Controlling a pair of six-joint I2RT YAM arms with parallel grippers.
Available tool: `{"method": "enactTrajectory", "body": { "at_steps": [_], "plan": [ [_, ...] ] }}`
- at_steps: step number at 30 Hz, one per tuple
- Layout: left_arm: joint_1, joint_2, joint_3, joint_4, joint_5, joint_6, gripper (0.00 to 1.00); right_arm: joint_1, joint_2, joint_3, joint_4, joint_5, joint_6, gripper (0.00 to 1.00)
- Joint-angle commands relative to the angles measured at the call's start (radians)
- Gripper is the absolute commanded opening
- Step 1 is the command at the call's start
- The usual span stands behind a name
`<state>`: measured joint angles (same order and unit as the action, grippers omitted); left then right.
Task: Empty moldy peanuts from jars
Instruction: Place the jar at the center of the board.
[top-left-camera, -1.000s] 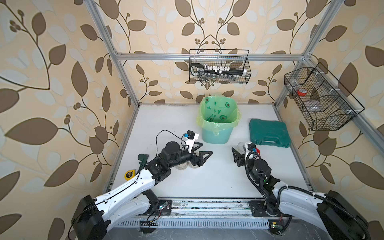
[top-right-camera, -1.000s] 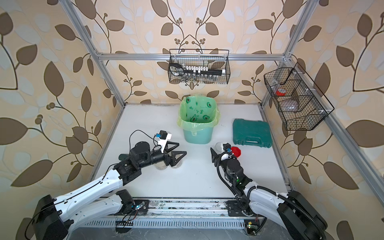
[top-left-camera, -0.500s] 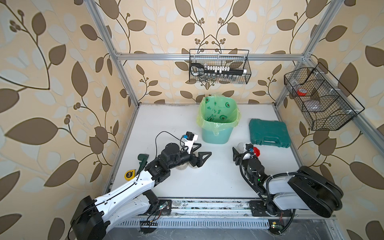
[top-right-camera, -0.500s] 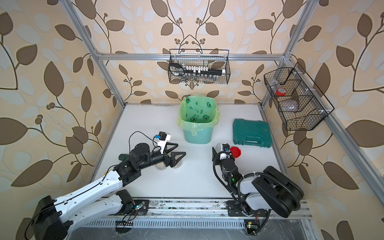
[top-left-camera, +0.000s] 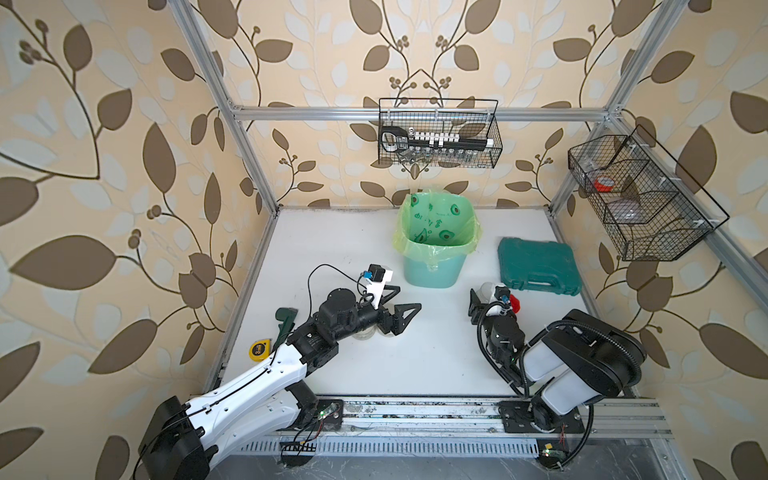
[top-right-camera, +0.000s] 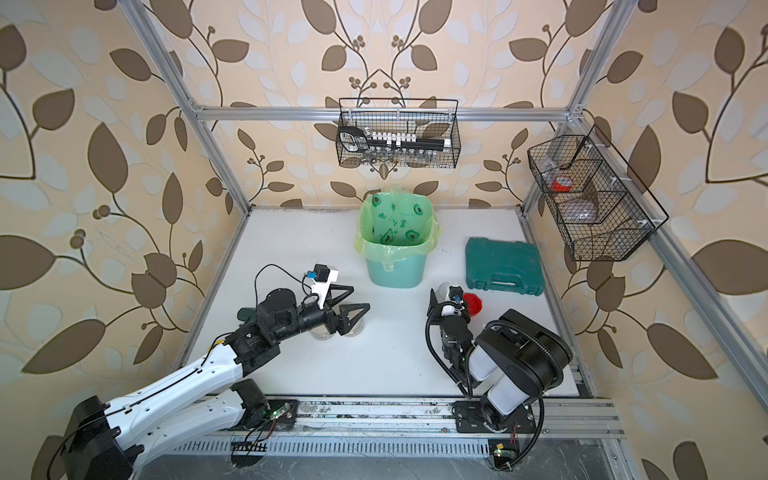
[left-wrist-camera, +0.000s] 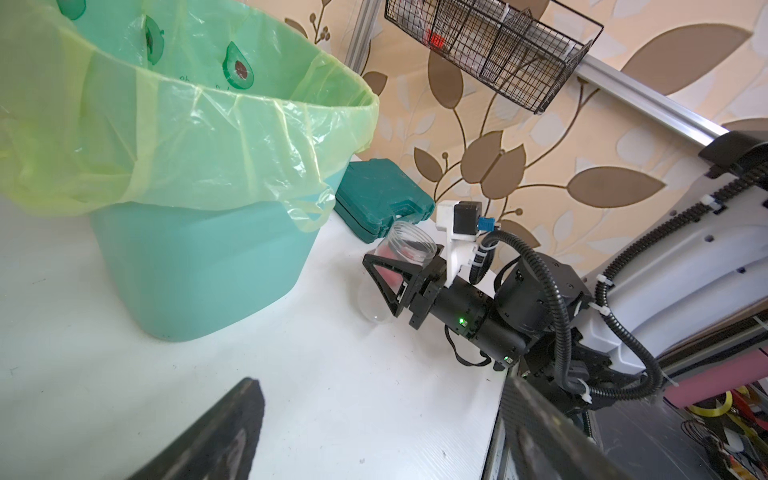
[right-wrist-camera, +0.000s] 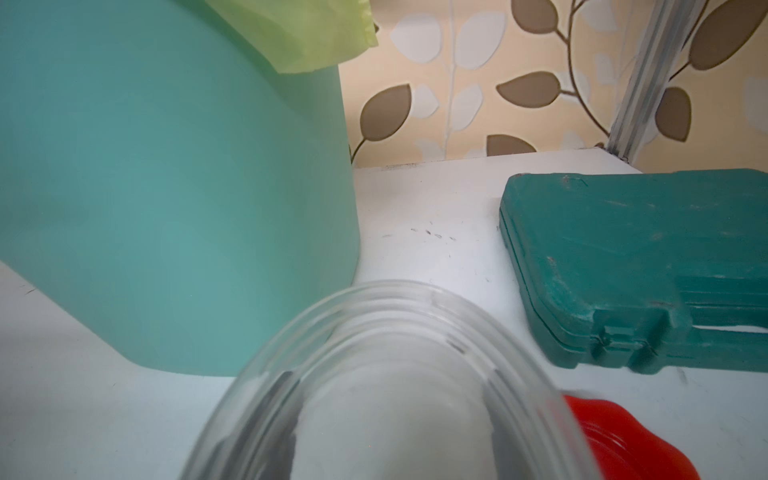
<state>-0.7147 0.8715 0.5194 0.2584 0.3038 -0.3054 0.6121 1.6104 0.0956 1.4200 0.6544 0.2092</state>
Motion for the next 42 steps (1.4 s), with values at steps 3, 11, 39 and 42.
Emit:
{"method": "enactTrajectory", "body": {
  "at_steps": [3, 11, 39, 42],
  "plan": [
    [-0.009, -0.005, -0.005, 0.047, -0.006, 0.024, 0.91, -0.001, 0.015, 0.046, -0.018, 0.054, 0.009, 0.05],
    [-0.008, -0.034, -0.016, 0.035, -0.020, 0.025, 0.92, 0.018, 0.045, 0.098, -0.085, 0.126, 0.004, 0.09],
    [-0.009, -0.075, -0.036, 0.019, -0.047, 0.035, 0.92, 0.077, 0.042, 0.149, -0.221, 0.178, -0.012, 0.23],
    [-0.009, -0.075, -0.034, 0.016, -0.048, 0.034, 0.92, 0.077, 0.023, 0.167, -0.288, 0.181, 0.008, 0.26]
  ]
}}
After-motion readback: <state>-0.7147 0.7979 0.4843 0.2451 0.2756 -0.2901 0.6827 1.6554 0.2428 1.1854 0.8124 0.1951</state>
